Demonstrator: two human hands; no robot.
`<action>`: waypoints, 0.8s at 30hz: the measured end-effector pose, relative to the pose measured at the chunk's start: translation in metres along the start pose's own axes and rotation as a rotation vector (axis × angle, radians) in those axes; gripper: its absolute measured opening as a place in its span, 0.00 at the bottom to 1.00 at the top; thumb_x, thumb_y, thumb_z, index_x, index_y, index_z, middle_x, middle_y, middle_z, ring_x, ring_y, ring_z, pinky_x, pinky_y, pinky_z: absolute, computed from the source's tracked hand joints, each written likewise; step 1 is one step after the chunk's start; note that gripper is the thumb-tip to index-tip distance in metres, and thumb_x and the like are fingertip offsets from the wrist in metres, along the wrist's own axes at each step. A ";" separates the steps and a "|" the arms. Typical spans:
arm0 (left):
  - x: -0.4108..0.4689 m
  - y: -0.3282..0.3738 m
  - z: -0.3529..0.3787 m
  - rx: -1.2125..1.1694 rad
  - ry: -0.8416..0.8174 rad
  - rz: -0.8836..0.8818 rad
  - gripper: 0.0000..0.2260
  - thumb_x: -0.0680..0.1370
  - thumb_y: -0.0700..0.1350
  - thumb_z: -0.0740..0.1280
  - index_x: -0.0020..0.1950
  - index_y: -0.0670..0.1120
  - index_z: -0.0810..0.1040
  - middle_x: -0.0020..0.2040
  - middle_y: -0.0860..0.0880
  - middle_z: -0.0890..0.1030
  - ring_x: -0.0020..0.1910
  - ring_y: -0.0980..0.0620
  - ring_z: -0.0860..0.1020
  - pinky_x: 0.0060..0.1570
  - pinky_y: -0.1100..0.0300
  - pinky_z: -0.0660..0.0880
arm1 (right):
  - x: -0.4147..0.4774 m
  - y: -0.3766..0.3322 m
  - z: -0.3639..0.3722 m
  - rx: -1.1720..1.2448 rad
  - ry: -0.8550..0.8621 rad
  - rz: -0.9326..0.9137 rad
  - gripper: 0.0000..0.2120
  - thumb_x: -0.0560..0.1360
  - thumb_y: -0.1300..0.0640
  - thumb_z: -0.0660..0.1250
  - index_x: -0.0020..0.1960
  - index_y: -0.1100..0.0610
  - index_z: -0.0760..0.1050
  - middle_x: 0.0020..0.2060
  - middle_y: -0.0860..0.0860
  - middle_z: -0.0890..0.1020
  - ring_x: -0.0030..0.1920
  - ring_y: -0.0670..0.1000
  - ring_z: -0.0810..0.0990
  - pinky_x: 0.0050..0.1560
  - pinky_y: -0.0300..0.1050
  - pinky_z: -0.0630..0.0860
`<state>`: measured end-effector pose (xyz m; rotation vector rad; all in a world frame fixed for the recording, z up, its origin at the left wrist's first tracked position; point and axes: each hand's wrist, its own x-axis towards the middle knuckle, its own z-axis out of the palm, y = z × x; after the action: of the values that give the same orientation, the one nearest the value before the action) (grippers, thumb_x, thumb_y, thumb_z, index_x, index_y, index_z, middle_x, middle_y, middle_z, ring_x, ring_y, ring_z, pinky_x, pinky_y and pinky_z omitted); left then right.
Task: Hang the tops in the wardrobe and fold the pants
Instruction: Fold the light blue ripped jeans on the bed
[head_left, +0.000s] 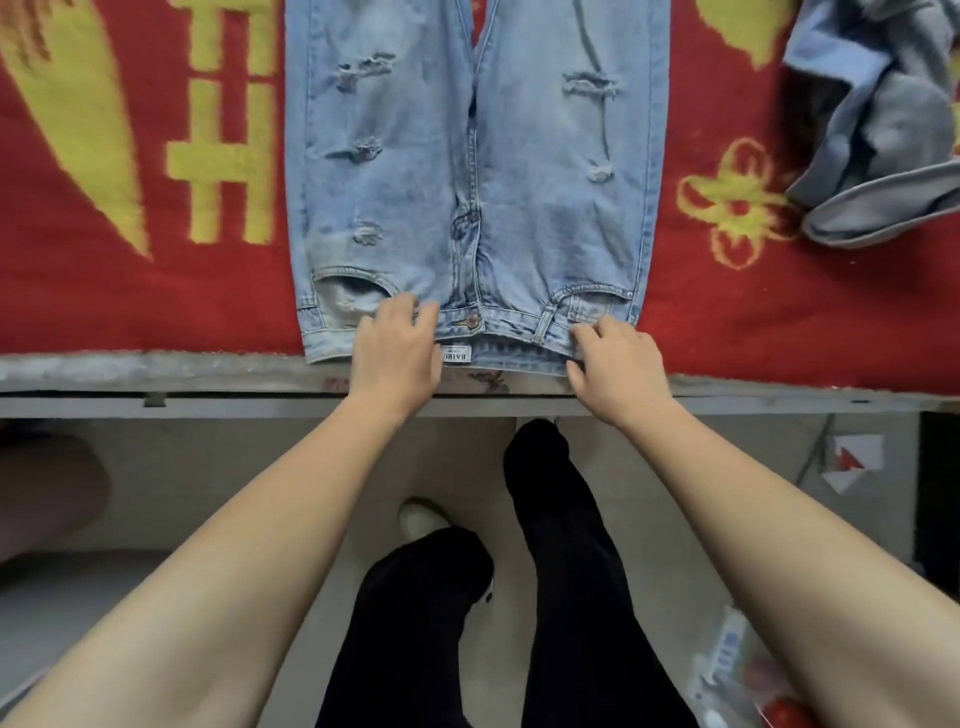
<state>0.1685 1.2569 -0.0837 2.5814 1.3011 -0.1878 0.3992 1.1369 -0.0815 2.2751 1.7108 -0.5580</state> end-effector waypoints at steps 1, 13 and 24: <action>0.007 0.010 0.003 0.002 -0.019 0.043 0.20 0.69 0.43 0.71 0.61 0.42 0.75 0.53 0.40 0.76 0.51 0.38 0.75 0.41 0.49 0.72 | 0.002 0.000 0.001 -0.025 0.009 -0.031 0.14 0.74 0.55 0.66 0.59 0.57 0.74 0.51 0.57 0.78 0.51 0.61 0.78 0.43 0.51 0.69; 0.007 0.034 0.013 0.048 -0.043 0.147 0.10 0.59 0.37 0.70 0.36 0.44 0.73 0.34 0.45 0.74 0.31 0.44 0.73 0.27 0.60 0.58 | -0.001 0.020 0.013 0.072 0.060 -0.144 0.10 0.67 0.62 0.72 0.47 0.55 0.77 0.42 0.52 0.78 0.42 0.59 0.78 0.30 0.44 0.64; 0.029 0.075 0.011 -0.151 -0.251 -0.184 0.10 0.74 0.45 0.63 0.52 0.42 0.74 0.51 0.41 0.76 0.53 0.39 0.73 0.49 0.47 0.70 | 0.032 0.064 -0.019 0.674 -0.099 0.252 0.12 0.76 0.55 0.62 0.56 0.49 0.80 0.53 0.50 0.82 0.55 0.53 0.79 0.56 0.45 0.72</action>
<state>0.2458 1.2338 -0.0890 2.2300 1.3979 -0.4159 0.4717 1.1545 -0.0806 2.7744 1.2777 -1.3184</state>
